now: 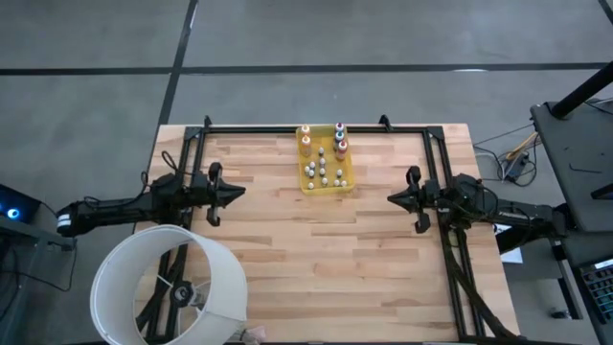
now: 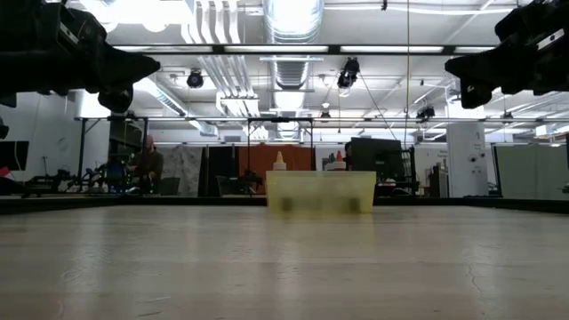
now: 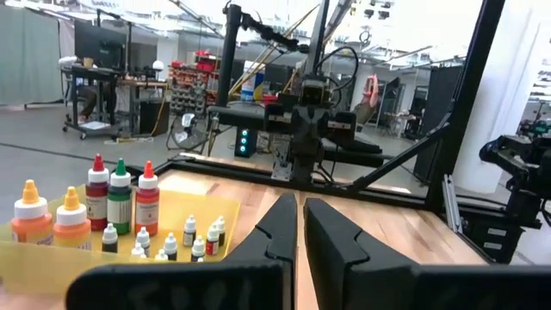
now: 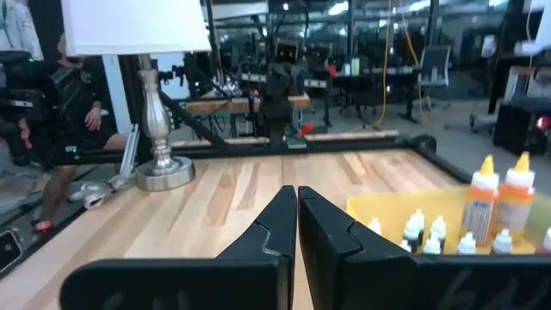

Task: Pick & Place food coloring
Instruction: Return to Home Position

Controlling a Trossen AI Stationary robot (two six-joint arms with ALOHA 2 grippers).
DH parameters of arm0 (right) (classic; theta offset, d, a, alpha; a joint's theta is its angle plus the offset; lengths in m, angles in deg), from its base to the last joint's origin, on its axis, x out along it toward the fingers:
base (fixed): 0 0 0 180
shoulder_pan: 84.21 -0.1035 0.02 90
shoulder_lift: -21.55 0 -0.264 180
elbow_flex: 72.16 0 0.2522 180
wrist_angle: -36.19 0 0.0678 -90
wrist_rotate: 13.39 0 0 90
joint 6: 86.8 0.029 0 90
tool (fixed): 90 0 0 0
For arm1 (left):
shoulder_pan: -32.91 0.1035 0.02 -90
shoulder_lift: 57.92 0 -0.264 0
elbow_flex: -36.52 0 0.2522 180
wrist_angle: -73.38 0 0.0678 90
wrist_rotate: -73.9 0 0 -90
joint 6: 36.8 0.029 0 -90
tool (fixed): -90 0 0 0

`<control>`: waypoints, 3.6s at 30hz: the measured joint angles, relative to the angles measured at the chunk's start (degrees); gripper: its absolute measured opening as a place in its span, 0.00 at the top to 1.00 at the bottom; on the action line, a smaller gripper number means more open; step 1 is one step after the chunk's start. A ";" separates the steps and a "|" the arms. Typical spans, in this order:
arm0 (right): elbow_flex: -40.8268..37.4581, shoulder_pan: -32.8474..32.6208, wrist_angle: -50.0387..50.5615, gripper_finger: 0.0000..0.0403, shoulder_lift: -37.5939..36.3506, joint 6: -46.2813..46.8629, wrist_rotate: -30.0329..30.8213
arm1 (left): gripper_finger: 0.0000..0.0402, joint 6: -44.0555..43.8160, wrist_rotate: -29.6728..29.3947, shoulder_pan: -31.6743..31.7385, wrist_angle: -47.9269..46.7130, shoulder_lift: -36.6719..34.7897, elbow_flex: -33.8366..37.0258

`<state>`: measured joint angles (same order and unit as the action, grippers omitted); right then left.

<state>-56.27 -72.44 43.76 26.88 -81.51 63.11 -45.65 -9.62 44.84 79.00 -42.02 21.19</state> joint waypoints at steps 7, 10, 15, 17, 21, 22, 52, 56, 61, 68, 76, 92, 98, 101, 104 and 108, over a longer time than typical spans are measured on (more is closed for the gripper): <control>-0.06 -0.01 3.28 0.98 -4.92 -2.20 -0.03 | 1.00 0.26 0.29 0.00 -2.88 -1.67 0.00; -0.14 -0.01 4.30 0.98 -5.34 -1.45 -0.01 | 1.00 0.60 0.66 0.00 -2.85 -2.25 0.00; -0.13 -0.01 4.29 0.98 -5.34 -1.60 -0.01 | 1.00 1.20 1.60 0.00 -4.68 -3.00 0.00; -0.15 -0.01 4.33 0.98 -5.32 -1.62 -0.02 | 1.00 1.20 1.60 -0.02 -5.54 -3.16 0.00; -0.15 0.00 4.37 0.98 -5.32 -1.54 -0.02 | 1.00 1.24 1.60 -0.01 -5.87 -3.47 0.00; -0.15 0.00 4.39 0.98 -5.32 -1.53 -0.02 | 1.00 1.32 1.60 0.00 -5.97 -3.47 0.00; -0.15 0.00 4.48 0.98 -5.17 3.16 0.00 | 1.00 0.94 1.60 0.00 -8.44 -3.49 0.00; -0.15 -0.01 4.48 0.98 -5.17 3.13 0.00 | 1.00 0.94 1.60 -0.01 -8.44 -3.49 0.00; -0.15 -0.01 4.48 0.98 -5.17 3.12 0.00 | 1.00 0.94 1.60 0.00 -8.44 -3.49 0.00; -0.15 0.00 4.46 0.98 -5.19 3.24 0.00 | 1.00 0.94 1.60 0.00 -8.44 -3.47 0.00; -0.15 0.00 4.45 0.98 -5.18 3.12 0.00 | 1.00 0.94 1.60 0.00 -8.43 -3.47 0.00; -0.16 -0.01 4.46 0.98 -5.14 3.13 0.01 | 1.00 0.94 1.60 0.00 -8.42 -3.47 0.00; -0.17 -0.01 4.46 0.98 -5.17 3.14 0.02 | 1.00 0.94 1.57 0.00 -8.42 -3.47 0.00; -0.17 -0.02 4.46 0.98 -5.16 3.19 0.00 | 1.00 0.94 1.58 0.00 -8.42 -3.47 0.00; -0.17 0.00 4.46 0.98 -5.16 3.14 0.01 | 1.00 0.94 1.58 -0.01 -8.42 -3.47 0.00; -0.17 -0.01 4.46 0.98 -5.16 3.16 0.01 | 1.00 0.94 1.60 -0.02 -8.42 -3.47 0.00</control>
<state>-56.44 -72.45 48.21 21.72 -78.35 63.12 -44.70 -8.03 44.82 70.58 -45.49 21.19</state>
